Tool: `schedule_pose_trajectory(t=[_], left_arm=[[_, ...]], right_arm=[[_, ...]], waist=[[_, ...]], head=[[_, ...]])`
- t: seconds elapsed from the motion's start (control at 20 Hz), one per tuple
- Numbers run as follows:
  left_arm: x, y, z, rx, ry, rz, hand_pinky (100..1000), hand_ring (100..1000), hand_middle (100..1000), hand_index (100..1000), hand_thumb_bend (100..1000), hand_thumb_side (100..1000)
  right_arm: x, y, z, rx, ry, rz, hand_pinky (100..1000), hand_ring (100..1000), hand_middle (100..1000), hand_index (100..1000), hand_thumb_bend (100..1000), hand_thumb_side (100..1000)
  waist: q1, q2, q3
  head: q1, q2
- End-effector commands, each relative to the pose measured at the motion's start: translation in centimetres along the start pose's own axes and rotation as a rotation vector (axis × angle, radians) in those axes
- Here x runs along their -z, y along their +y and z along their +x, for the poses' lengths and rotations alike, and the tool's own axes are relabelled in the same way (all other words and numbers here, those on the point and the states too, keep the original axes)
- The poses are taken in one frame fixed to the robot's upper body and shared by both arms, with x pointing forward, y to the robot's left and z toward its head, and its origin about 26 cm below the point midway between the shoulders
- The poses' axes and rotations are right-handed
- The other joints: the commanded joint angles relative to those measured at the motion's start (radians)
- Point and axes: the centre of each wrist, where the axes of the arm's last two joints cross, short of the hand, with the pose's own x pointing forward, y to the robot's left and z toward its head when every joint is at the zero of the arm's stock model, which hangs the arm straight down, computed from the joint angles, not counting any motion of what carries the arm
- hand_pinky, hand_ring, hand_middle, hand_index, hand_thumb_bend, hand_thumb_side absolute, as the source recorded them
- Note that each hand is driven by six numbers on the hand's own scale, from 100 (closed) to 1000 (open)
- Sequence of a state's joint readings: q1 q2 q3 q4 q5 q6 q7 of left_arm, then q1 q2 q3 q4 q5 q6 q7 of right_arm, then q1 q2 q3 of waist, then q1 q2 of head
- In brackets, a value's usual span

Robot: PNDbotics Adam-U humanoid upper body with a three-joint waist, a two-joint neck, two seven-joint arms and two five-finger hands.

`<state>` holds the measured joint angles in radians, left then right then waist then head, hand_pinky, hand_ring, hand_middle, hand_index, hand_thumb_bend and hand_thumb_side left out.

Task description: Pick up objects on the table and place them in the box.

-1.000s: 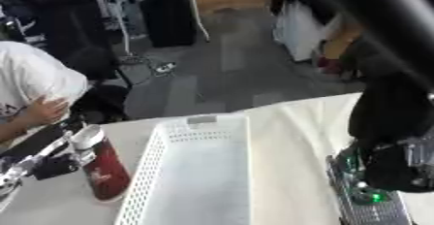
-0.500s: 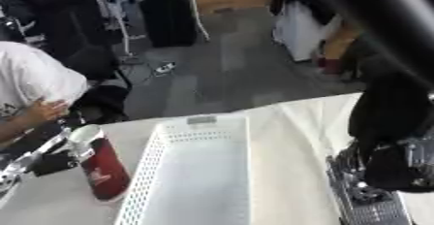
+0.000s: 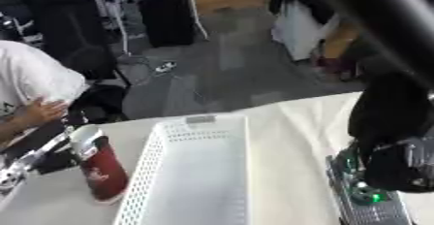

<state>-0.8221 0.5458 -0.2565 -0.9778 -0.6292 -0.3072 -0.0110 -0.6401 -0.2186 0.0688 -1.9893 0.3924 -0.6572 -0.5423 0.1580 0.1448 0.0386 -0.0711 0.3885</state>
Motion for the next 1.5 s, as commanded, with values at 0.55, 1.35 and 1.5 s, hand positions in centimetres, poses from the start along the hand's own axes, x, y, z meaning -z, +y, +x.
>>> schedule_pose_trajectory(t=[0.55, 1.35, 1.5], left_arm=[[0.0, 1.0, -0.8, 0.02, 0.016, 0.008, 1000, 1000, 1000, 1000, 321, 1000], [-0.1, -0.1, -1.0, 0.008, 0.023, -0.021, 1000, 1000, 1000, 1000, 282, 1000], [-0.1, -0.3, -1.0, 0.004, 0.025, -0.028, 1000, 1000, 1000, 1000, 269, 1000]], right_arm=[[0.9, 0.5, 0.2, 0.031, -0.047, -0.031, 248, 353, 371, 455, 100, 1000], [0.9, 0.4, 0.2, 0.033, -0.046, -0.031, 246, 351, 370, 455, 100, 1000], [0.9, 0.4, 0.2, 0.033, -0.046, -0.03, 246, 351, 370, 455, 100, 1000]], waist=[[-0.007, -0.011, -0.001], [-0.01, -0.008, 0.002], [-0.011, -0.007, 0.002]], head=[[0.002, -0.018], [0.006, -0.02], [0.007, -0.022]])
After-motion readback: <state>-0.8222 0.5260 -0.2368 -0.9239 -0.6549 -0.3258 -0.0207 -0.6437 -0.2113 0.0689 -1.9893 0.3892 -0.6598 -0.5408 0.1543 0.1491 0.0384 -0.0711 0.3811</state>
